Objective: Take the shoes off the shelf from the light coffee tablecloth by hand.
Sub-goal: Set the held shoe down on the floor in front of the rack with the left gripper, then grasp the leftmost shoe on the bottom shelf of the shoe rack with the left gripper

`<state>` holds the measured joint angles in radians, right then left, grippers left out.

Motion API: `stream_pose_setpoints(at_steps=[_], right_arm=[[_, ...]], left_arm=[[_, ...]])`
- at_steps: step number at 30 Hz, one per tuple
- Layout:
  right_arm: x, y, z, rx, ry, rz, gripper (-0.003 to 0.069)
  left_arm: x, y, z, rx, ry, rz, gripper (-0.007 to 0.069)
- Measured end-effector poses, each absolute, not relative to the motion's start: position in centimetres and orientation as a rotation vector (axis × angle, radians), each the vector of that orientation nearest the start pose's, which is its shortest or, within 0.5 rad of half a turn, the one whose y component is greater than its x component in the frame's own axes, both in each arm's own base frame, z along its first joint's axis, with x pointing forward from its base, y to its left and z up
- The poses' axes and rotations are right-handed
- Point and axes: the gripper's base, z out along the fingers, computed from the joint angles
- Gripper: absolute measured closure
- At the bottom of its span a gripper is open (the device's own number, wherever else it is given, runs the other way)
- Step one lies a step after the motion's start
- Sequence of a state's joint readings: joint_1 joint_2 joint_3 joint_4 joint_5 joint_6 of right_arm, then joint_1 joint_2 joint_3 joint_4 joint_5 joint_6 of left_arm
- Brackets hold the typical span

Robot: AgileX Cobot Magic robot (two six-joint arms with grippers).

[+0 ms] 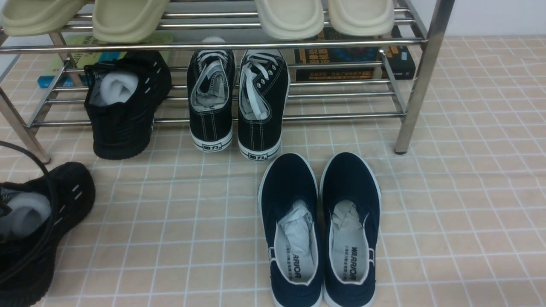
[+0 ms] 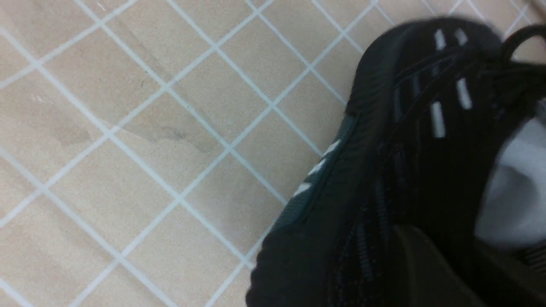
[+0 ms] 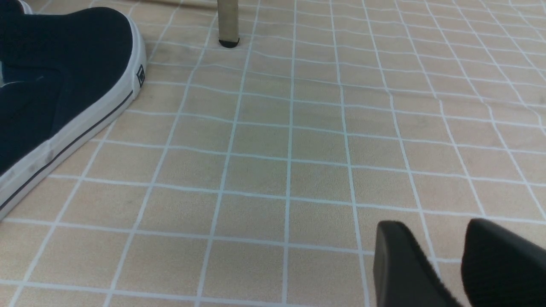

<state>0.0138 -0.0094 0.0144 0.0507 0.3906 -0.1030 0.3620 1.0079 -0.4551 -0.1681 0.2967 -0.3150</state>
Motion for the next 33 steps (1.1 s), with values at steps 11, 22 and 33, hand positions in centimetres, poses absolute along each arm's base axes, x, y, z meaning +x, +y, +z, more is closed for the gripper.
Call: stream_pose_setpoints(at_steps=[11,22,33], right_arm=[[5.2,0.2,17.4,-0.079,1.877,-0.011,0.042],[5.2,0.2,17.4,-0.079,1.877,-0.011,0.042],[5.2,0.2,17.4,-0.079,1.877,-0.011,0.042]], left_arm=[[17.0,5.9,23.0,-0.89,2.227,-0.094,0.0312],[17.7,6.5,33.4,-0.754,2.358,0.008,0.0535],[17.1,4.2,38.9,-0.588,2.405,-0.225,0.0623]])
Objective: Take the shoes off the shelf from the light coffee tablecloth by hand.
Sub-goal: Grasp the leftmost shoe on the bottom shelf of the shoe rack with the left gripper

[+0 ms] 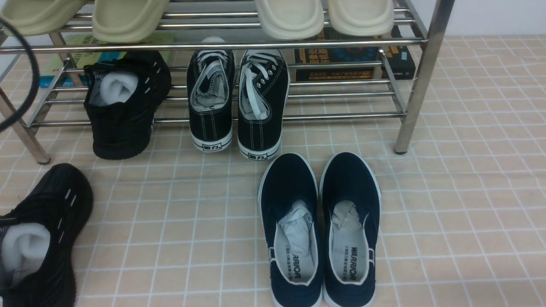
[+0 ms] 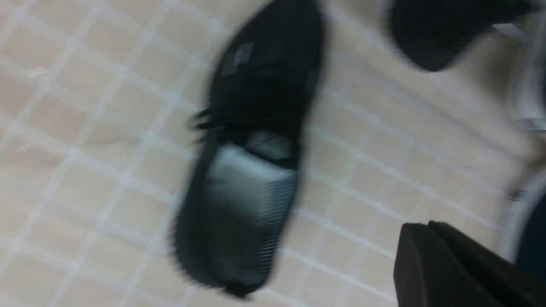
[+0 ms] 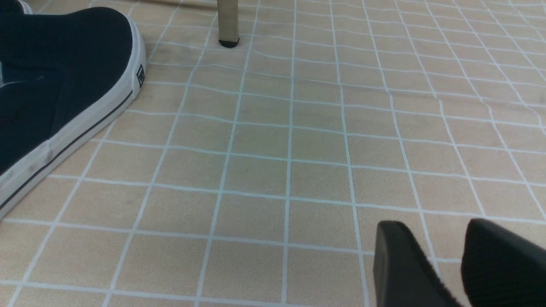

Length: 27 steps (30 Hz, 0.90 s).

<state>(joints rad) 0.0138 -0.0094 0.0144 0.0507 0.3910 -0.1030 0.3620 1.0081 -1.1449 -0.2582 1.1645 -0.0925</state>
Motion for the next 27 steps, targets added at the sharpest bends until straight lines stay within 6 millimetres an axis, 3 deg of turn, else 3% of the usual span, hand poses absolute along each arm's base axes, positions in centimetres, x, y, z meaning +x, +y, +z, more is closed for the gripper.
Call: stream_pose_setpoints(at_steps=[3,7,11,17,23,27], right_arm=[[5.2,0.2,17.4,-0.079,1.877,-0.011,0.042],[5.2,0.2,17.4,-0.079,1.877,-0.011,0.042],[5.2,0.2,17.4,-0.079,1.877,-0.011,0.042],[5.2,0.2,17.4,-0.079,1.877,-0.011,0.042],[5.2,0.2,17.4,-0.079,1.877,-0.011,0.042],[5.2,0.2,17.4,-0.079,1.877,-0.011,0.042]], left_arm=[[17.4,3.7,39.7,-0.526,2.393,-0.298,0.0623],[19.8,3.5,40.0,-0.441,2.422,-0.414,0.0623],[22.9,3.9,38.7,-0.413,2.512,-0.44,0.0621],[28.4,1.6,36.8,-0.248,2.623,-0.384,0.0607],[31.7,1.4,36.4,-0.33,2.59,-0.263,0.0552],[33.8,2.2,35.2,-0.443,2.543,-0.212,0.0452]])
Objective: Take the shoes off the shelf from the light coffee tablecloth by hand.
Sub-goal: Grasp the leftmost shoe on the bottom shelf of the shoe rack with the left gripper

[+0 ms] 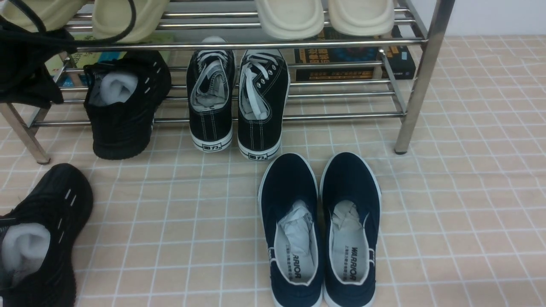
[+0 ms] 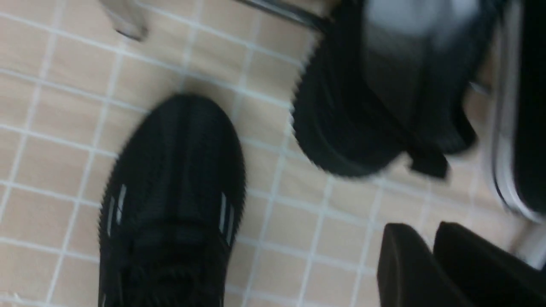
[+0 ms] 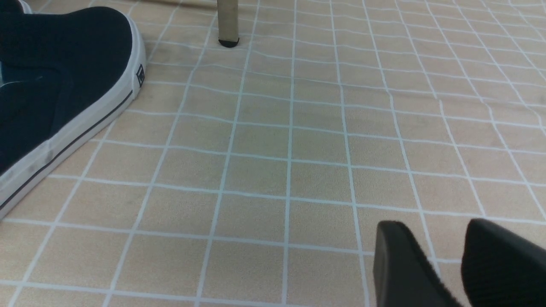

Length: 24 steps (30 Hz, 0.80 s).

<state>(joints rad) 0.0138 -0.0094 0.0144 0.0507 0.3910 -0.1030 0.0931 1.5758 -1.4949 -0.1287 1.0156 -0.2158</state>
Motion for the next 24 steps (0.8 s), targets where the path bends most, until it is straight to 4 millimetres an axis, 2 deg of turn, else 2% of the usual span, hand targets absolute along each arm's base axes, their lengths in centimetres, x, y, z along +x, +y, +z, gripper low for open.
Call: stream_pose_setpoints(at_steps=[6,10,19,22,24], right_arm=[[5.2,0.2,17.4,-0.079,1.877,-0.011,0.042],[5.2,0.2,17.4,-0.079,1.877,-0.011,0.042],[5.2,0.2,17.4,-0.08,1.877,-0.012,0.042],[5.2,0.2,17.4,-0.08,1.877,-0.012,0.042],[5.2,0.2,17.4,-0.08,1.877,-0.012,0.042]], left_arm=[[36.3,2.4,33.0,-0.503,2.51,-0.237,0.0274],[37.8,2.3,31.6,-0.529,2.486,-0.278,0.0181],[39.9,2.4,28.5,-0.564,2.499,-0.297,0.0158],[40.3,2.5,27.9,-0.569,2.499,-0.296,0.0167],[40.6,2.5,27.3,-0.574,2.507,-0.294,0.0204]])
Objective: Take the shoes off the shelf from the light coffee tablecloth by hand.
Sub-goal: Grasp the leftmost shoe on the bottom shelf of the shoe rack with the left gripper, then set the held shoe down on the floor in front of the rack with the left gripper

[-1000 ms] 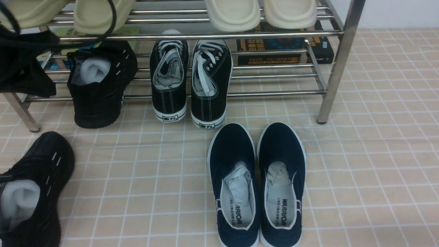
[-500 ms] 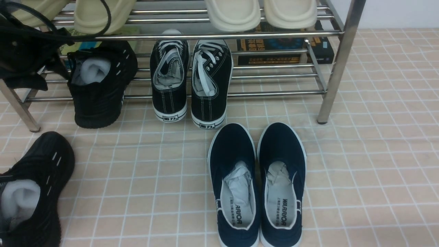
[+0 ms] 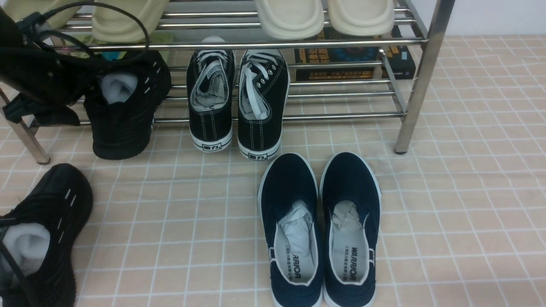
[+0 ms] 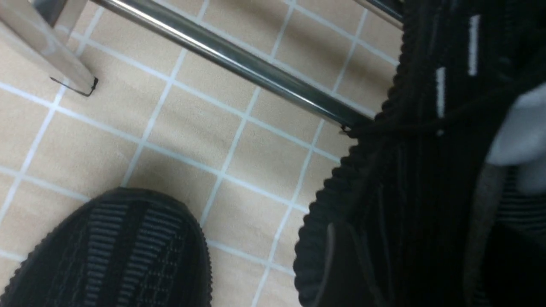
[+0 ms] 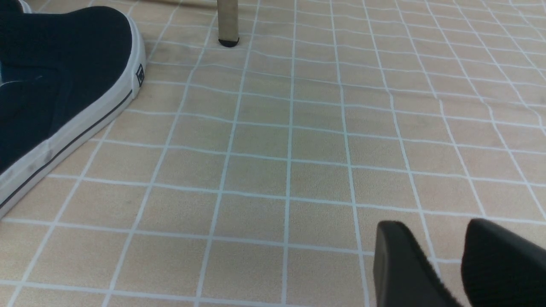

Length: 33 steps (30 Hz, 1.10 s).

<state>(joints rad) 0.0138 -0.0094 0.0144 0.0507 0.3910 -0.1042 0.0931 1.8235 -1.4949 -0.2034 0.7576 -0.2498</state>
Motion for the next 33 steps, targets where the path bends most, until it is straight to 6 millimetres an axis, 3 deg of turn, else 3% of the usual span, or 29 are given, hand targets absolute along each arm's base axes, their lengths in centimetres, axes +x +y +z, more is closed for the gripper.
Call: stream_pose_setpoints(at_steps=[7,9,12,18,19,25,30,33], right_arm=[[5.2,0.2,17.4,-0.08,1.877,-0.012,0.042],[5.2,0.2,17.4,-0.08,1.877,-0.012,0.042],[5.2,0.2,17.4,-0.08,1.877,-0.012,0.042],[5.2,0.2,17.4,-0.08,1.877,-0.012,0.042],[5.2,0.2,17.4,-0.08,1.877,-0.012,0.042],[5.2,0.2,17.4,-0.081,1.877,-0.013,0.042],[5.2,0.2,17.4,-0.081,1.877,-0.013,0.042],[5.2,0.2,17.4,-0.081,1.877,-0.013,0.042]], left_arm=[[40.7,2.5,26.8,-0.578,2.527,-0.294,0.0554],[40.5,2.5,26.9,-0.576,2.534,-0.292,0.0594],[39.7,2.4,28.0,-0.566,2.548,-0.289,0.061],[36.0,2.1,33.3,-0.518,2.515,-0.282,0.061],[35.9,2.1,33.3,-0.518,2.52,-0.28,0.061],[30.9,1.5,38.1,-0.422,2.516,-0.27,0.0608],[27.9,1.5,40.2,-0.394,2.515,-0.215,0.0608],[26.2,1.6,40.5,-0.414,2.542,-0.174,0.0608]])
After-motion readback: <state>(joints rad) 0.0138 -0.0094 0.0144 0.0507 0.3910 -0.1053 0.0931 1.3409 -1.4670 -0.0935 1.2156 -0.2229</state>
